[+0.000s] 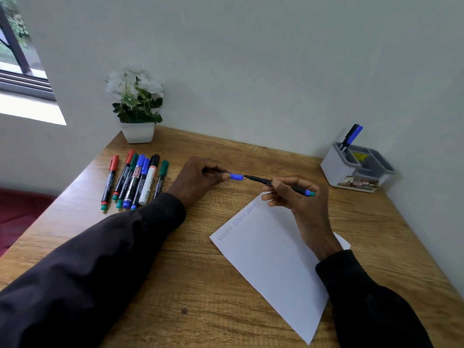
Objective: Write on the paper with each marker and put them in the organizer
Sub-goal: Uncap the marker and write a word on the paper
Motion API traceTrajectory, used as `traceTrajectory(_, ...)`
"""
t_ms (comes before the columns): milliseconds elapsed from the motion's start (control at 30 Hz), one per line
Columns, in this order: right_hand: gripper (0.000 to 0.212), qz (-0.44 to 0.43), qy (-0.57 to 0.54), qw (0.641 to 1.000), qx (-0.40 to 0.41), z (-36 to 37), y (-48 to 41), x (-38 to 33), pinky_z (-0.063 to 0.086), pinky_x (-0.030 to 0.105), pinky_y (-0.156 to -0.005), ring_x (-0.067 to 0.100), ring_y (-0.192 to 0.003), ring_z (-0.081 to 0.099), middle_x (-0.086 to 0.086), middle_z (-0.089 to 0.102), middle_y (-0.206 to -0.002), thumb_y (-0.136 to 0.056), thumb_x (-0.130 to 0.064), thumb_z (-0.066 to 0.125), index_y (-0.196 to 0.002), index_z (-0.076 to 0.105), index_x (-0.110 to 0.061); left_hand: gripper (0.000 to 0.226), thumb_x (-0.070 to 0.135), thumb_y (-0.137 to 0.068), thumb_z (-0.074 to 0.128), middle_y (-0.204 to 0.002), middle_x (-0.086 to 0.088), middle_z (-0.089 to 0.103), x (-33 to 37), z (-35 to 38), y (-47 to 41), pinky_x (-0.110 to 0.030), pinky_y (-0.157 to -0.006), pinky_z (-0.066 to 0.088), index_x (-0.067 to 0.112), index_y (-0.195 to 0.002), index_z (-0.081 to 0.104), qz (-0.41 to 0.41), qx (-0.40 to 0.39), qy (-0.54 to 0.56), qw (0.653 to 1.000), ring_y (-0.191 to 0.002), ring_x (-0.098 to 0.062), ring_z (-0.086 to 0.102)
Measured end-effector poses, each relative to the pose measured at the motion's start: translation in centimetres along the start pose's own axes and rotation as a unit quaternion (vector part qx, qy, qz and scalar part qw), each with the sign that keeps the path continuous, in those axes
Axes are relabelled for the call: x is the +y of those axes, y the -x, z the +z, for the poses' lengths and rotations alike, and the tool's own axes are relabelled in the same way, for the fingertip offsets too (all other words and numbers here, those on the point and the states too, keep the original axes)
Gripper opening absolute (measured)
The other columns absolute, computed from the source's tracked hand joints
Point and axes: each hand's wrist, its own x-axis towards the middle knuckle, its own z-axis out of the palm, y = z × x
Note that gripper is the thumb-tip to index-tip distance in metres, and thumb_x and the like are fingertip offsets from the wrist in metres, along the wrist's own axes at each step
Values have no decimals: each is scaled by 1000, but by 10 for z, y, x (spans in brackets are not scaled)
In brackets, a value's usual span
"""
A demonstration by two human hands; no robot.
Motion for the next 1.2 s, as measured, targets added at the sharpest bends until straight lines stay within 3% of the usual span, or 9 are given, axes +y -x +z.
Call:
traceTrajectory(267, 12, 8, -30, 1000, -4, -2, 0, 1, 62, 33, -66, 42, -76, 76, 26, 77, -90, -95, -3, 70, -100, 75, 8, 15, 14, -87, 71, -95, -5, 73, -3, -1, -1, -23, -81, 50, 16, -101, 75, -2, -1, 9, 1000, -93, -18, 64)
traceTrajectory(433, 11, 27, -52, 998, -34, -1, -1, 3, 64, 32, -68, 41, -78, 77, 28, 77, -93, -97, 0, 66, -100, 76, 3, 17, 12, -88, 69, -93, 3, 72, 6, 1, 1, -10, -77, 50, 15, -103, 73, 14, -33, 6, 999, -90, -7, 64)
traceTrajectory(500, 14, 35, -49, 997, -45, -1, 0, 4, 64, 33, -69, 41, -79, 78, 27, 77, -93, -98, 3, 63, -100, 77, 1, 16, 10, -87, 69, -92, -3, 74, 10, 4, 3, -10, -76, 51, 11, -103, 74, 27, -46, 15, 998, -88, -11, 66)
traceTrajectory(600, 9, -3, 31, 999, -30, -1, 1, 3, 64, 33, -64, 36, -73, 78, 19, 80, -88, -94, 4, 69, -100, 76, 1, 17, 8, -87, 68, -91, -12, 74, 15, 8, 5, -10, -71, 52, 4, -102, 73, 27, -49, 33, 998, -81, -17, 68)
traceTrajectory(767, 6, -90, 119, 989, -21, 0, 2, 4, 61, 30, -59, 25, -64, 75, 7, 80, -81, -91, -1, 76, -94, 80, -2, 15, 8, -87, 69, -80, -9, 73, 17, 11, 7, -12, -68, 52, 0, -99, 74, 66, -23, 33, 997, -73, -19, 68)
traceTrajectory(900, 6, -115, 146, 982, -23, -3, 0, 7, 58, 29, -60, 22, -58, 70, 5, 79, -76, -92, -4, 76, -94, 81, -2, 12, 8, -87, 69, -71, 6, 70, 18, 14, 8, -12, -63, 50, 1, -96, 74, 83, -6, 26, 996, -63, -11, 66)
traceTrajectory(1033, 5, -131, 156, 979, -18, -3, 0, 8, 56, 26, -57, 19, -55, 67, 4, 78, -75, -92, -6, 77, -93, 81, -5, 12, 9, -88, 68, -75, 0, 72, 23, 13, 10, -15, -64, 52, 2, -97, 74, 82, 0, 20, 996, -66, -16, 68)
traceTrajectory(1133, 5, -170, 213, 962, -20, -6, -3, 3, 56, 24, -62, 11, -66, 69, -3, 77, -78, -88, -10, 81, -92, 81, -11, 12, 12, -89, 68, -75, 0, 73, 34, 11, 9, -15, -65, 53, 4, -97, 74, 75, 2, 37, 997, -66, -15, 68)
traceTrajectory(1200, 11, -219, 305, 927, -25, -10, -6, 0, 56, 26, -68, 7, -76, 70, -7, 76, -83, -84, -11, 86, -92, 80, -15, 12, 18, -87, 71, -71, 1, 72, 43, 14, 9, -15, -63, 51, 8, -92, 76, 53, 4, 69, 996, -64, -11, 66)
